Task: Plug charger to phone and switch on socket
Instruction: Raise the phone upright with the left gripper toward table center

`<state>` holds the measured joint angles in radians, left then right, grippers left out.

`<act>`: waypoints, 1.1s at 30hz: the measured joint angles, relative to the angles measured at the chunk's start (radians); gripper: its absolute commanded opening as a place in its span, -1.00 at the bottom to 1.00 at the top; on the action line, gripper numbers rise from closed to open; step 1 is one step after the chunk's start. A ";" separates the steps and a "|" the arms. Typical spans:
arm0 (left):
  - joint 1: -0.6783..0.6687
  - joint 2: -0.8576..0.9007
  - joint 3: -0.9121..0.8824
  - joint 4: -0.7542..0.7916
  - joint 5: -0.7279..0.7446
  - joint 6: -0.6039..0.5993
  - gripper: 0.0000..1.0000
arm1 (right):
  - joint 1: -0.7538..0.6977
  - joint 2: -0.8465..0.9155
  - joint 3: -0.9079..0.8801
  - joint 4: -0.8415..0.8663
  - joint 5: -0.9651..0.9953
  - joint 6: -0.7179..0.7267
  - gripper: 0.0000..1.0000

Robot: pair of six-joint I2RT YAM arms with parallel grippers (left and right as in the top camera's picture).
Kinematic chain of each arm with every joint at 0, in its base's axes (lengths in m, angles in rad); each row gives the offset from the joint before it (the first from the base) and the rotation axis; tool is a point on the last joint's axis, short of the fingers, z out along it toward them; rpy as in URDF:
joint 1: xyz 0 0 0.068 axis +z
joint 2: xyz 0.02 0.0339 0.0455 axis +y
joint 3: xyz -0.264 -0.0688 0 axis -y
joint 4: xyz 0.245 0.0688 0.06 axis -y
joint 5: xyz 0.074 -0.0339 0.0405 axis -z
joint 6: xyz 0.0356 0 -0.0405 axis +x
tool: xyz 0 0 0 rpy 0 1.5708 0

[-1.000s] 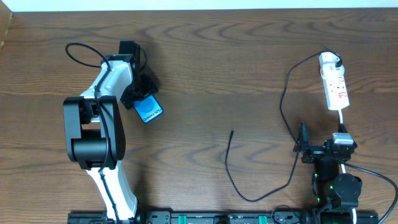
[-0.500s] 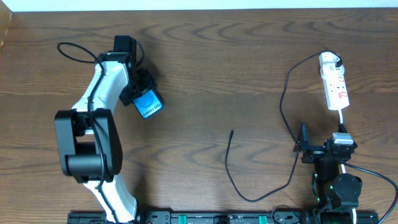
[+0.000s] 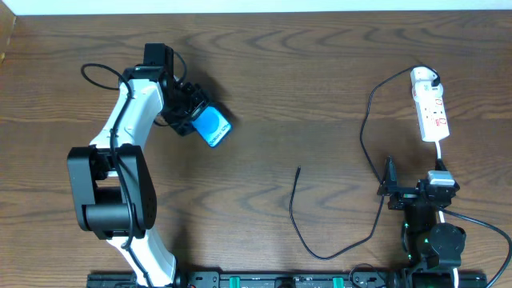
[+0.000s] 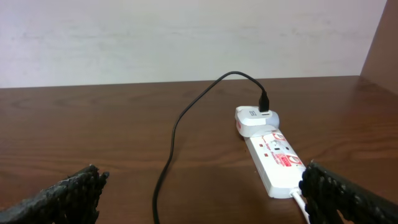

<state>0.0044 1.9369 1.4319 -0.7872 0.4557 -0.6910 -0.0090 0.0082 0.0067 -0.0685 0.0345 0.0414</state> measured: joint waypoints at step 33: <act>0.000 0.000 0.000 0.000 0.934 -0.364 -0.85 | 0.000 0.000 0.000 0.000 0.000 0.000 0.99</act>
<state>0.0044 1.9369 1.4319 -0.7876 1.3899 -1.0546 -0.0090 0.0082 0.0067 -0.0685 0.0345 0.0414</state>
